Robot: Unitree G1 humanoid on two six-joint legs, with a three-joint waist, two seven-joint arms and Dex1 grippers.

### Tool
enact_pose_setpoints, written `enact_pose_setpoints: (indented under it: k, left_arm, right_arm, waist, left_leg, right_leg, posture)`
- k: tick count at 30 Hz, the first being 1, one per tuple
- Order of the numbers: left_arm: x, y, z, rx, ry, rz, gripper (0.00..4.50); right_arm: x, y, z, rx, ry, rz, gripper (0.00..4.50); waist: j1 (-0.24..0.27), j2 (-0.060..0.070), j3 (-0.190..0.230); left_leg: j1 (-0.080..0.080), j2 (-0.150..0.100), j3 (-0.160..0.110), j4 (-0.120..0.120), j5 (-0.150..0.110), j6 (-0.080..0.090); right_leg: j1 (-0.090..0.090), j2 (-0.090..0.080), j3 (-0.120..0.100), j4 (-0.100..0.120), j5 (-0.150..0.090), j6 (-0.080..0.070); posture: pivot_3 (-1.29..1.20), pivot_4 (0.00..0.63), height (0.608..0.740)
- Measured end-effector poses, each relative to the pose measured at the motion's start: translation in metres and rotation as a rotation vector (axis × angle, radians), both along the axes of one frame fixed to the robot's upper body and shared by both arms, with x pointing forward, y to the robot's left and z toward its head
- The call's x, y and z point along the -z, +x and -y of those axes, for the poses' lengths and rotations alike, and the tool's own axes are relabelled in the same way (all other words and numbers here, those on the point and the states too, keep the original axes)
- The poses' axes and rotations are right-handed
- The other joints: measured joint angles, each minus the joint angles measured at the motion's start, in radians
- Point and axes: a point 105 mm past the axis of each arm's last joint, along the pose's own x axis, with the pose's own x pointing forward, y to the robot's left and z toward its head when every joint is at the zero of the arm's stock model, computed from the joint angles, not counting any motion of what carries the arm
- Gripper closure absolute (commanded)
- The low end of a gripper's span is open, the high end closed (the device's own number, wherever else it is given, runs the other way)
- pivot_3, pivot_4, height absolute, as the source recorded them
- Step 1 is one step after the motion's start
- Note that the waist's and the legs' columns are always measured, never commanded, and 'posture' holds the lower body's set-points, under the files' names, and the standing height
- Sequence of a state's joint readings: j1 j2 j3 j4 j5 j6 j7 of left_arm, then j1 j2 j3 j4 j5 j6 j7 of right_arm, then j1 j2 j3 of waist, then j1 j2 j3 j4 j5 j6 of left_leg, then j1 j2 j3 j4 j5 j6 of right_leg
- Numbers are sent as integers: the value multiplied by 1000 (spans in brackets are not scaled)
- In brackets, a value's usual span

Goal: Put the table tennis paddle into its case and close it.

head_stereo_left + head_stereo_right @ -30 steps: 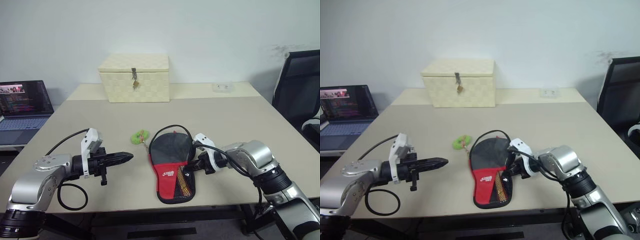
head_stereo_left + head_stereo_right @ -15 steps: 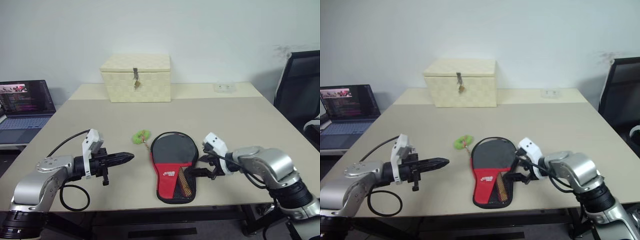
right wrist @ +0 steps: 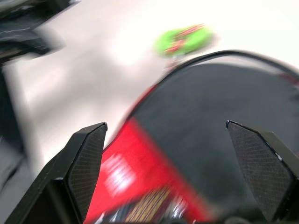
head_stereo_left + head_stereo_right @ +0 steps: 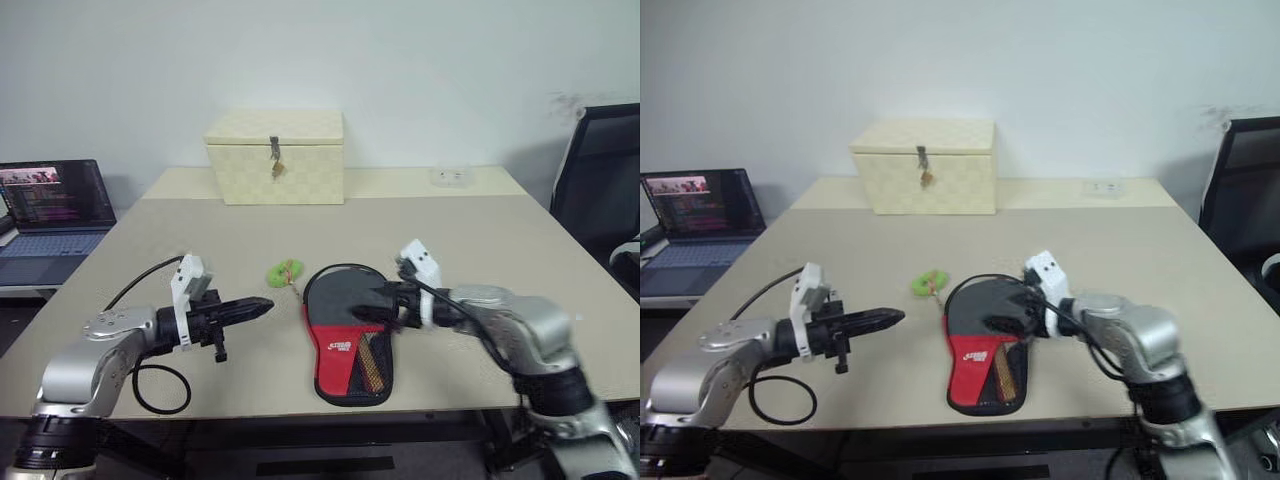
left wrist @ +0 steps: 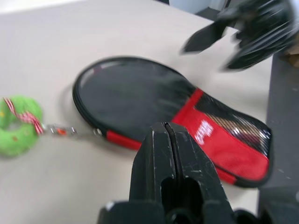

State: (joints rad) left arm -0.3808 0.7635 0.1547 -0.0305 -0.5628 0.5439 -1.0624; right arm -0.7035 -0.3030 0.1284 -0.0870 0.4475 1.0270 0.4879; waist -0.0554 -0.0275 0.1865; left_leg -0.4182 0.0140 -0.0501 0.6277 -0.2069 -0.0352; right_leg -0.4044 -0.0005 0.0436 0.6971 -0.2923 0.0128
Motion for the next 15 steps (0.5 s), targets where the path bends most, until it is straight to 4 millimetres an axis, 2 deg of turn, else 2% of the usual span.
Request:
enact_pose_setpoints:
  k: [2, 6, 7, 9, 15]
  left_arm:
    - [4, 12, -2, -59, 21, 15, 4500]
    - [17, 40, 0, -175, 43, 20, 4500]
    - [18, 46, 1, -198, 42, 20, 4117]
    - [19, 58, -2, -256, 41, 21, 3636]
    - [14, 92, -6, -364, 41, 32, 1535]
  right_arm:
    - [11, 7, -7, 35, -6, -10, 17]
    - [34, 4, -26, 34, -21, -42, 17]
    - [37, 4, -26, 36, -25, -45, 0]
    - [39, 4, -26, 46, -33, -43, 0]
    - [41, 2, -27, 52, -19, -44, 0]
  waist:
    - [2, 0, 0]
    - [7, 0, 0]
    - [8, 0, 0]
    - [11, 0, 0]
    - [14, 0, 0]
  left_leg:
    - [-1, -1, 0, 0, 0, 0]
    - [-3, -1, -1, 0, 0, 0]
    - [-3, -2, -1, 0, 0, 0]
    - [-3, -1, -1, 1, 0, 0]
    - [-2, -2, -1, 1, 0, 0]
  right_leg:
    - [0, 0, 0, 0, 0, 0]
    - [-1, -1, -1, -1, 0, 0]
    - [-1, -1, -1, -1, 0, 0]
    - [-1, -1, -2, 0, 0, 0]
    - [0, -1, -2, 1, 0, 0]
  posture:
    - [0, 150, 740]
    - [0, 150, 740]
    - [0, 150, 740]
    - [0, 150, 740]
    - [0, 150, 740]
